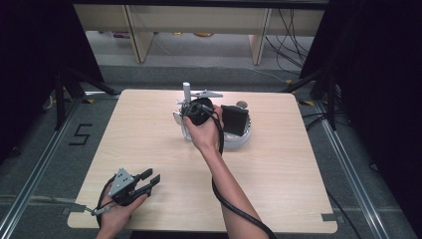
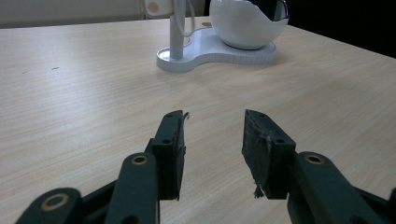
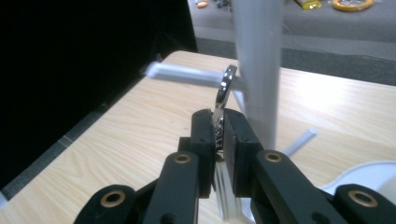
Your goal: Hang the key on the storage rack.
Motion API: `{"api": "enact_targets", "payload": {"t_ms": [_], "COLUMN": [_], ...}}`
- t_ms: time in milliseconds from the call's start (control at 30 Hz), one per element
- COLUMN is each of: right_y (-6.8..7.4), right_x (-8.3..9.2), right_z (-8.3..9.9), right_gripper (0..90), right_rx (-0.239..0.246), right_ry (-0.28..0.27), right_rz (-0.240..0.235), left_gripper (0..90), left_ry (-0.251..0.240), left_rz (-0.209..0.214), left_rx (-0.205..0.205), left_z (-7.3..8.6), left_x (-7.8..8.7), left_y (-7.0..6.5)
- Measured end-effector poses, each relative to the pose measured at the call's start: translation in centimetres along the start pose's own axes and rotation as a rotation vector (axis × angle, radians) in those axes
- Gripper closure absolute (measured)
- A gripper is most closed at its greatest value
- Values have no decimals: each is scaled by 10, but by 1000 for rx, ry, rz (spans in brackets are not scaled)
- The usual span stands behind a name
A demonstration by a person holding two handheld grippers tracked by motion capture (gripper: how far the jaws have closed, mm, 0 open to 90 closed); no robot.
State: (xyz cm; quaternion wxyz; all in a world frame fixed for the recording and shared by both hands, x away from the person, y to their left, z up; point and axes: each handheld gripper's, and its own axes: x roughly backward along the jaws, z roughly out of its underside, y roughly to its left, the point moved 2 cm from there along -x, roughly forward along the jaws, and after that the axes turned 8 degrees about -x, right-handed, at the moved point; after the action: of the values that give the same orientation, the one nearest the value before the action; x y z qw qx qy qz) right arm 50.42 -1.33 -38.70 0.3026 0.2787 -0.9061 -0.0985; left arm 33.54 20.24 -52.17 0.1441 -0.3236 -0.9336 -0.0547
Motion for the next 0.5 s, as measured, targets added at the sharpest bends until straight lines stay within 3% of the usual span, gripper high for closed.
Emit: {"api": "enact_targets", "payload": {"t_ms": [67, 267, 500], "right_y": [-1, -3, -9], "right_x": [0, 3, 14], "right_z": [2, 5, 10], "right_gripper": [824, 802, 651], "right_rx": [-13, 12, 83], "right_ry": [-1, 0, -9], "right_rz": [-5, 4, 45], "left_gripper": [584, 584, 582], "left_ry": [2, 0, -2], "left_rz": [-1, -5, -9], "left_rx": [-1, -1, -8], "left_z": [0, 0, 0], "left_x": [0, 1, 1], "left_y": [0, 0, 0]}}
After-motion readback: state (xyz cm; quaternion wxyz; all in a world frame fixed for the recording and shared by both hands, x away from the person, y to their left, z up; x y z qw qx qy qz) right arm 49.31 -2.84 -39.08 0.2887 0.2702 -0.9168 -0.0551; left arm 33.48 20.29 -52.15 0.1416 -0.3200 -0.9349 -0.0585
